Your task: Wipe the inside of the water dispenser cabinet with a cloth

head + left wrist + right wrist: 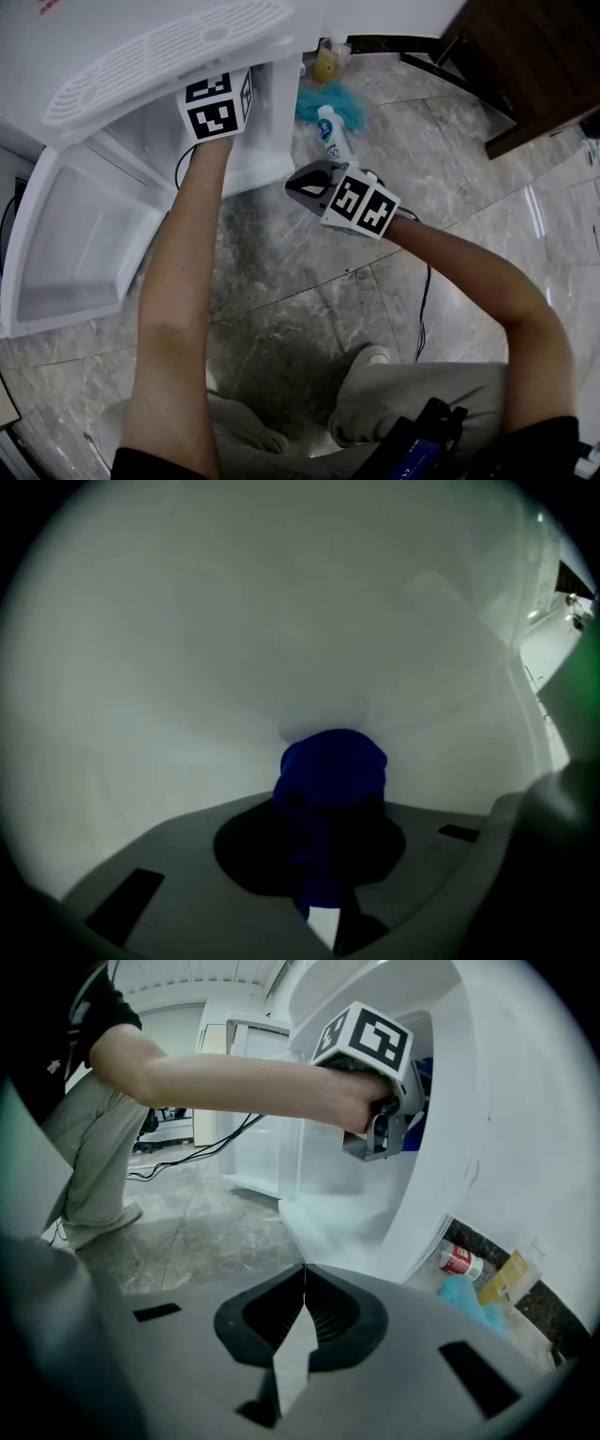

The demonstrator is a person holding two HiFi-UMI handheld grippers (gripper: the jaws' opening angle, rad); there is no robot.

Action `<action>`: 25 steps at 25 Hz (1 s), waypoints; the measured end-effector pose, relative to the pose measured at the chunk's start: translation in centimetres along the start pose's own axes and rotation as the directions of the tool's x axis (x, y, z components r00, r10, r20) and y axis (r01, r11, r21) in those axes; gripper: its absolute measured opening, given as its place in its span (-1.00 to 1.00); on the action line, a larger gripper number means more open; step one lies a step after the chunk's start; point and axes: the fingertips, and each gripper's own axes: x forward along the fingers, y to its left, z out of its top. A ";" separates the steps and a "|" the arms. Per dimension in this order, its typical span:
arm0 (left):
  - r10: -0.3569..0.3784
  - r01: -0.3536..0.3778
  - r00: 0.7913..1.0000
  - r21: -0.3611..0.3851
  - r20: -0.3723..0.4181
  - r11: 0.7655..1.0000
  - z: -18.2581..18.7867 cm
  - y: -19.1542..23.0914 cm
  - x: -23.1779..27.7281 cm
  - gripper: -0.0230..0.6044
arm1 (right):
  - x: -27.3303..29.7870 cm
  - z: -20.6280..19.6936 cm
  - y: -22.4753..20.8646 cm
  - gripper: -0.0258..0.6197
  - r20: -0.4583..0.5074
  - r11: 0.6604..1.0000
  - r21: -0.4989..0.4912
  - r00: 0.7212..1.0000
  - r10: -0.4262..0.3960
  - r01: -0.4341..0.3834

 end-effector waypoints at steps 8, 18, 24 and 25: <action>0.043 -0.046 0.997 0.051 0.058 0.998 -0.2 -1.2 -1.9 -0.70 | 0.8 0.1 -0.2 -0.92 -0.006 1.000 -0.014 1.000 0.009 -0.009; 0.073 -0.074 0.997 0.015 0.003 0.997 -0.9 0.3 0.0 -0.70 | 0.6 -2.5 2.3 -0.92 -0.053 0.997 -0.019 0.996 0.076 -0.077; 0.066 -0.066 0.997 0.003 0.042 0.998 -0.6 -1.2 -2.1 -0.70 | 1.3 -1.9 1.9 -0.92 -0.060 0.996 -0.036 0.995 0.080 -0.082; 0.062 -0.063 0.997 0.007 0.042 0.998 -0.5 -1.2 -2.0 -0.70 | 1.5 -1.7 1.8 -0.92 -0.054 0.996 -0.039 0.995 0.080 -0.082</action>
